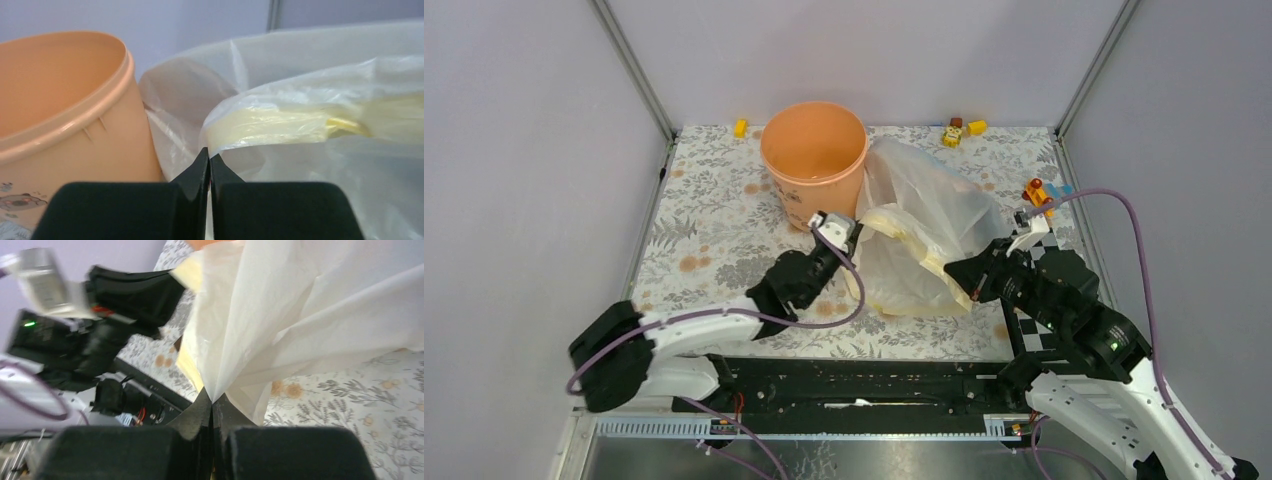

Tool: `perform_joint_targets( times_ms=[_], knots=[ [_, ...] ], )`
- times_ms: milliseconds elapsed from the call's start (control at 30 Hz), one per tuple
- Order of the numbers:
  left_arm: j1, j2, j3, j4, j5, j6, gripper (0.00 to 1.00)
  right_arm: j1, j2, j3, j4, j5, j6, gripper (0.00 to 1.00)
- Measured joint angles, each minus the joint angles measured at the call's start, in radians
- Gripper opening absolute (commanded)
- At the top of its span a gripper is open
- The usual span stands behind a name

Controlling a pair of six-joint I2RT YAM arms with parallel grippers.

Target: Put the trash bags into the trash bin

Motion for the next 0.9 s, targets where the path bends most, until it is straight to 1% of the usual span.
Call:
perform_joint_targets(
  times_ms=[100,200,300,400,467,500,567,600,633,733,900],
  knots=[
    [0.000,-0.145,0.039,-0.174,0.042,-0.078,0.00,0.000,0.026,0.040,-0.034,0.075,-0.009,0.00],
    [0.000,-0.236,0.106,-0.342,0.089,-0.161,0.00,0.000,0.068,0.068,-0.058,0.133,-0.026,0.02],
    [0.000,-0.281,0.176,-0.500,0.154,-0.253,0.00,0.000,0.112,0.099,-0.079,0.201,-0.047,0.02],
    [0.000,-0.285,0.245,-0.636,0.251,-0.341,0.00,0.000,0.151,0.143,-0.101,0.285,-0.074,0.04],
    [-0.001,-0.285,0.275,-0.701,0.301,-0.385,0.00,0.000,0.179,0.178,-0.110,0.332,-0.093,0.12],
    [-0.002,-0.283,0.294,-0.739,0.330,-0.409,0.00,0.000,0.192,0.193,-0.111,0.354,-0.101,0.21],
    [-0.005,-0.280,0.332,-0.805,0.371,-0.446,0.00,0.000,0.219,0.220,-0.110,0.391,-0.116,0.52],
    [-0.006,-0.277,0.350,-0.828,0.385,-0.458,0.00,0.000,0.230,0.229,-0.111,0.404,-0.122,0.60],
    [-0.008,-0.273,0.370,-0.853,0.399,-0.471,0.00,0.000,0.241,0.238,-0.112,0.410,-0.135,0.63],
    [-0.011,-0.269,0.412,-0.893,0.422,-0.497,0.00,0.000,0.255,0.251,-0.114,0.401,-0.163,0.66],
    [-0.013,-0.213,0.488,-0.953,0.413,-0.516,0.00,0.000,0.230,0.251,-0.124,0.375,-0.206,0.74]
  ],
)
